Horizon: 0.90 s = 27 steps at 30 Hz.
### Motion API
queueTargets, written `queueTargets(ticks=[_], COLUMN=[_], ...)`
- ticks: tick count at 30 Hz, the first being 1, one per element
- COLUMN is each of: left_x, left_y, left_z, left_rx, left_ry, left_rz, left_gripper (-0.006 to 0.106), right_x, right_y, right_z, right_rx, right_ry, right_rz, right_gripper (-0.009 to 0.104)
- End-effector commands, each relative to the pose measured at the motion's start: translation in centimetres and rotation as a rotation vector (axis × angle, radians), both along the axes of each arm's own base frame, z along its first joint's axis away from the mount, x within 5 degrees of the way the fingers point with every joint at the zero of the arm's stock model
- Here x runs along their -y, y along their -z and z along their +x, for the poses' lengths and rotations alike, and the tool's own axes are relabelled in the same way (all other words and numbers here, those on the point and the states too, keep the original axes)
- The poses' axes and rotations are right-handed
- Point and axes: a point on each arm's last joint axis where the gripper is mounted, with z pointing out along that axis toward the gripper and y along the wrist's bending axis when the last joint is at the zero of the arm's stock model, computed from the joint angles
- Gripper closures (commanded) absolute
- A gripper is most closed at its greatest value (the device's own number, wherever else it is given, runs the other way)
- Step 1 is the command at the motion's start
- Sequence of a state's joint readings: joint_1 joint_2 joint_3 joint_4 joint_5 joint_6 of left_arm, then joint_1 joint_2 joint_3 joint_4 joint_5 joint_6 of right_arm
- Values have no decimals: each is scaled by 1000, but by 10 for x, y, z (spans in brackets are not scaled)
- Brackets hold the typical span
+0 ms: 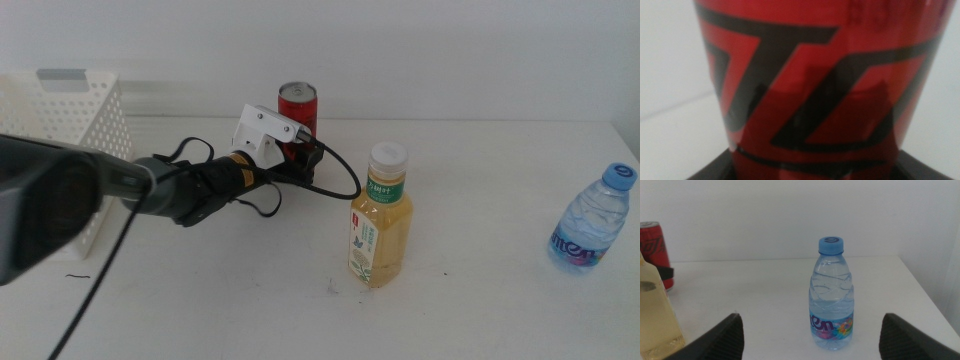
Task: Use arms to grab the bottles and put them into the dustbin to the left of the table.
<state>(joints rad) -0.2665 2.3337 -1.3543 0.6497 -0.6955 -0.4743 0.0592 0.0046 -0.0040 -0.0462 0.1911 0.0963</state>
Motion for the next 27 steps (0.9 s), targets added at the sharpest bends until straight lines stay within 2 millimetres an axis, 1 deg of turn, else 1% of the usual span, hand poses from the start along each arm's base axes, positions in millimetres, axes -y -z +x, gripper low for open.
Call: queueTargets(ticks=[1, 4, 8, 10, 11, 13, 18, 22, 27], left_x=[-3, -13, -27, -32, -35, -37, -46, -57, -62], left_y=[-31, -56, -92, -109, -113, -131, -170, -190, -214], left_z=[-12, -34, -69, -90, -99, -117, -154, -171, -173], left_rx=[22, 13, 18, -33, -85, -174, -312, -328, -376], left_ry=[6, -59, -135, -205, -248, -315, -394, -418, -459], left_rz=[-6, -22, -47, -58, -53, -39, -5, 52, 99], left_gripper=[91, 92, 88, 85, 83, 80, 79, 79, 79], right_x=[1, 1, 1, 1, 1, 1, 1, 1, 1], right_y=[0, 0, 0, 0, 0, 0, 0, 0, 0], right_z=[0, 0, 0, 0, 0, 0, 0, 0, 0], right_rx=[12, 12, 12, 12, 12, 12, 12, 12, 12], right_ry=[9, 9, 9, 9, 9, 9, 9, 9, 9], right_rz=[-3, -3, -3, -3, -3, -3, -3, -3, -3], right_gripper=[4, 4, 4, 4, 4, 4, 4, 4, 4])
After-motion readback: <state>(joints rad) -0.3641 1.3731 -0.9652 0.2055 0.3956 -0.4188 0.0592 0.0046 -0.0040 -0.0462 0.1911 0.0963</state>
